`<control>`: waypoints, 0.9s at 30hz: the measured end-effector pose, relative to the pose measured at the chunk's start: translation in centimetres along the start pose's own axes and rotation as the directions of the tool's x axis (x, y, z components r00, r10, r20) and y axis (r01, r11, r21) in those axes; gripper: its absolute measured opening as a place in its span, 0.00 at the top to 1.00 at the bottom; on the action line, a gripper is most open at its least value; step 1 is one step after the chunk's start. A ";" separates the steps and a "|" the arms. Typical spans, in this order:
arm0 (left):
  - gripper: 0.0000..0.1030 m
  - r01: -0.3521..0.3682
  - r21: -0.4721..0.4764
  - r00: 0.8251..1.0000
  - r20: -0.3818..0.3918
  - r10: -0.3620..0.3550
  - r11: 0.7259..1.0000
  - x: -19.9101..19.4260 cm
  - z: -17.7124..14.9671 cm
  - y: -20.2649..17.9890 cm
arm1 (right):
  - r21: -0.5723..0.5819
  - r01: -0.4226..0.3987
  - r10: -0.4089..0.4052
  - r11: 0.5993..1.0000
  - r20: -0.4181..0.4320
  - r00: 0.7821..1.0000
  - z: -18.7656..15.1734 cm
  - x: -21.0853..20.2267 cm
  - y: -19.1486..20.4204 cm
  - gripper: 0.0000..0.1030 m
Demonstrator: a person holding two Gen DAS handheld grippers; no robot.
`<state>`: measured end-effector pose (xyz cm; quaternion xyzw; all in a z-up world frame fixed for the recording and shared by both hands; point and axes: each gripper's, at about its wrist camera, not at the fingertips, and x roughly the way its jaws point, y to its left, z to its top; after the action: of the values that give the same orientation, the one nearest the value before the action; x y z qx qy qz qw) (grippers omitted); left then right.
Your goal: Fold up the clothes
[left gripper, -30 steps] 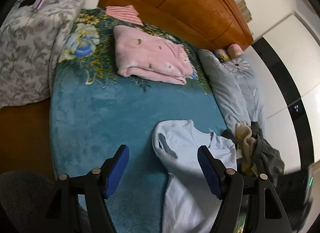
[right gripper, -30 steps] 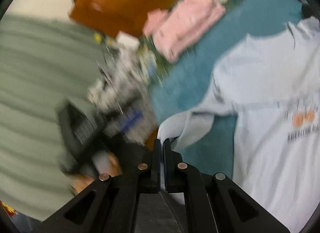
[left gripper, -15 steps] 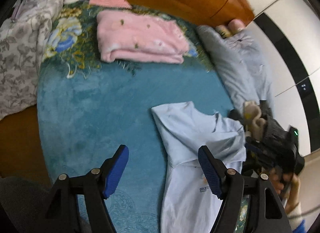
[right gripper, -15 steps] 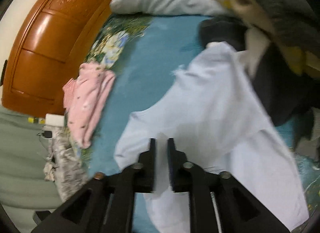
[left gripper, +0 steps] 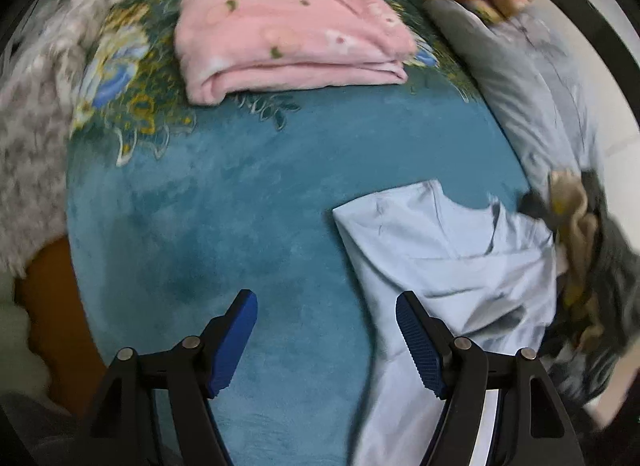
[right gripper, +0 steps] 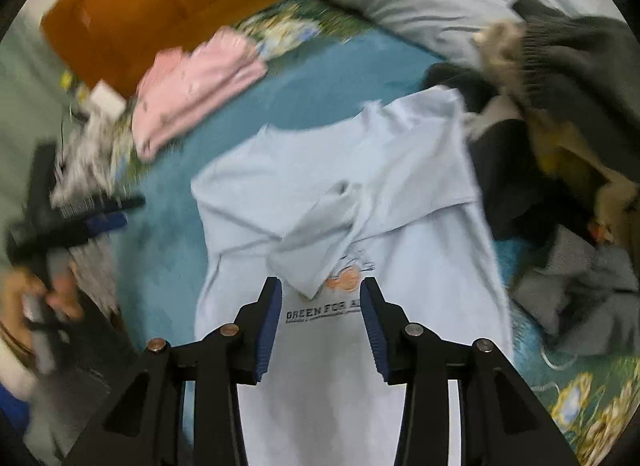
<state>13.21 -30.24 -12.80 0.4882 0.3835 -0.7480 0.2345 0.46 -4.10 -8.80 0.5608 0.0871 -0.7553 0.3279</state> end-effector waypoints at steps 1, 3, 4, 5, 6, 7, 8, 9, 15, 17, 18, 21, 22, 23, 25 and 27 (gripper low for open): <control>0.27 0.021 -0.025 1.000 -0.001 -0.021 0.999 0.0 -0.1 -0.1 | -0.026 0.002 -0.003 1.000 -0.016 1.000 -0.1 1.2 0.8 0.59; 0.27 0.037 -0.023 0.999 0.023 -0.037 0.999 -0.3 -0.2 -1.0 | -0.102 0.019 -0.025 0.995 -0.056 0.998 0.0 4.2 2.9 0.60; 0.27 0.046 0.003 0.997 0.058 -0.047 0.999 -0.8 -0.3 -1.7 | -0.136 0.032 -0.042 0.990 -0.071 0.997 0.1 5.5 3.8 0.60; 0.27 0.056 0.037 0.993 0.099 -0.060 0.998 -1.3 -0.5 -2.4 | -0.168 0.042 -0.055 0.985 -0.074 0.996 0.3 6.3 4.5 0.60; 0.27 0.052 0.074 0.989 0.133 -0.061 0.996 -1.7 -0.7 -2.9 | -0.200 0.052 -0.069 0.978 -0.077 0.995 0.4 7.2 5.2 0.60; 0.27 0.043 0.110 0.984 0.166 -0.061 0.993 -2.1 -1.0 -3.3 | -0.235 0.065 -0.087 0.970 -0.081 0.993 0.6 8.5 5.9 0.60; 0.27 0.033 0.147 0.978 0.198 -0.062 0.989 -2.5 -1.3 -3.7 | -0.246 0.077 -0.102 0.966 -0.089 0.991 0.7 9.3 6.1 0.60; 0.27 0.016 0.164 0.976 0.213 -0.052 0.986 -2.6 -1.5 -3.9 | -0.249 0.089 -0.117 0.964 -0.100 0.988 0.9 10.2 6.1 0.60; 0.27 -0.008 0.125 0.990 0.144 -0.010 0.992 -1.7 -1.6 -2.2 | -0.130 0.073 -0.091 0.989 -0.138 0.986 1.8 12.9 4.4 0.60; 0.27 -0.022 0.129 0.992 0.127 0.005 0.991 -1.7 -1.8 -2.3 | -0.114 0.070 -0.085 0.991 -0.138 0.987 1.9 12.8 4.0 0.61; 0.27 -0.021 0.136 0.993 0.115 0.005 0.990 -1.7 -1.8 -2.4 | -0.115 0.076 -0.091 0.991 -0.137 0.986 1.8 12.8 3.9 0.67; 0.27 0.004 0.154 0.996 0.089 -0.018 0.988 -1.7 -2.1 -2.6 | -0.096 0.116 -0.130 0.989 -0.155 0.979 1.6 12.2 3.0 0.94; 0.27 0.000 0.163 0.996 0.089 -0.015 0.987 -1.6 -2.1 -2.4 | -0.060 0.100 -0.109 0.993 -0.172 0.979 1.8 11.7 2.3 0.94; 0.27 -0.007 0.174 0.996 0.091 -0.009 0.985 -1.5 -2.2 -2.3 | -0.045 0.083 -0.089 0.996 -0.178 0.980 1.9 11.2 1.9 0.95; 0.27 -0.022 0.194 0.995 0.095 0.004 0.981 -1.3 -2.3 -1.9 | -0.028 0.057 -0.061 0.998 -0.178 0.982 2.2 9.6 1.2 0.95; 0.27 0.004 0.164 0.997 0.077 -0.017 0.986 -0.8 -2.0 -1.3 | -0.020 0.041 -0.044 0.999 -0.167 0.985 2.6 7.7 0.5 0.95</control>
<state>13.77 -27.88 -12.08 0.4744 0.3137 -0.7967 0.2044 -2.45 -8.85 -14.67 0.6173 0.1324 -0.7117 0.3081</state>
